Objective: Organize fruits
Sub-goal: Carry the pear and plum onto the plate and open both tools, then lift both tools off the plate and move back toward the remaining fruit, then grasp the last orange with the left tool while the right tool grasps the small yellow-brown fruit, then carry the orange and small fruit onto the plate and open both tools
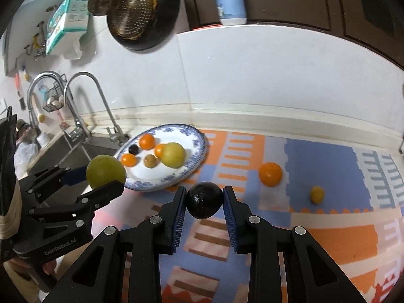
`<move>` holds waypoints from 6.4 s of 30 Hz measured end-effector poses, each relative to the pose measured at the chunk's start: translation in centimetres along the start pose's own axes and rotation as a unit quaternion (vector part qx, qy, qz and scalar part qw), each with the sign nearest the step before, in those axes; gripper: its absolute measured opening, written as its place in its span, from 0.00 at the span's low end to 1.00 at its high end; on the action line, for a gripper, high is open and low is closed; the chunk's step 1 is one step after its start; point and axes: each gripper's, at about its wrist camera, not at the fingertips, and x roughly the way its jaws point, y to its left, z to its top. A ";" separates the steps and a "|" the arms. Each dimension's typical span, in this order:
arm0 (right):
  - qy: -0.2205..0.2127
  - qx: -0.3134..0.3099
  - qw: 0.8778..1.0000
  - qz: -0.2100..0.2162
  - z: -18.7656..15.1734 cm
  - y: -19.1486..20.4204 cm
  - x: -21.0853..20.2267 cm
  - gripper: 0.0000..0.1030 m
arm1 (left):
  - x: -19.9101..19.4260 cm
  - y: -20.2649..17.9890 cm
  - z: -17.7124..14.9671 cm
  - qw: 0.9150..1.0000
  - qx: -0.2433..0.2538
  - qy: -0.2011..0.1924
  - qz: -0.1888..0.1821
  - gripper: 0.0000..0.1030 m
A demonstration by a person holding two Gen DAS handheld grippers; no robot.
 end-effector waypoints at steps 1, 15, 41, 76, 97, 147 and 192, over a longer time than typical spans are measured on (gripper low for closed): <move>0.000 -0.001 1.000 0.003 0.2 0.2 0.1 0.30 | -0.1 0.2 0.1 1.000 -0.001 -0.001 0.003 0.47; -0.024 -0.032 0.998 0.042 5.2 2.4 2.7 0.30 | 1.5 3.8 3.2 1.000 -0.013 -0.018 0.014 0.47; 0.080 -0.027 0.994 0.065 9.7 1.2 18.1 0.30 | 17.4 9.7 7.8 0.996 0.015 0.085 -0.008 0.47; 0.017 -0.019 1.000 0.006 10.3 0.2 10.7 0.61 | 9.0 6.7 7.0 1.000 0.000 0.011 0.028 0.75; -0.023 0.059 0.996 -0.058 3.0 -3.4 -1.6 0.76 | 0.6 -2.2 3.5 0.999 0.007 -0.044 -0.012 0.91; 0.087 0.088 0.984 -0.128 -1.9 -16.0 6.2 0.42 | 19.3 -14.7 4.9 0.969 0.179 0.070 -0.155 0.48; 0.013 0.050 0.994 -0.097 0.3 -9.4 -0.6 0.26 | 8.7 -9.7 5.6 0.986 0.104 0.006 -0.131 0.39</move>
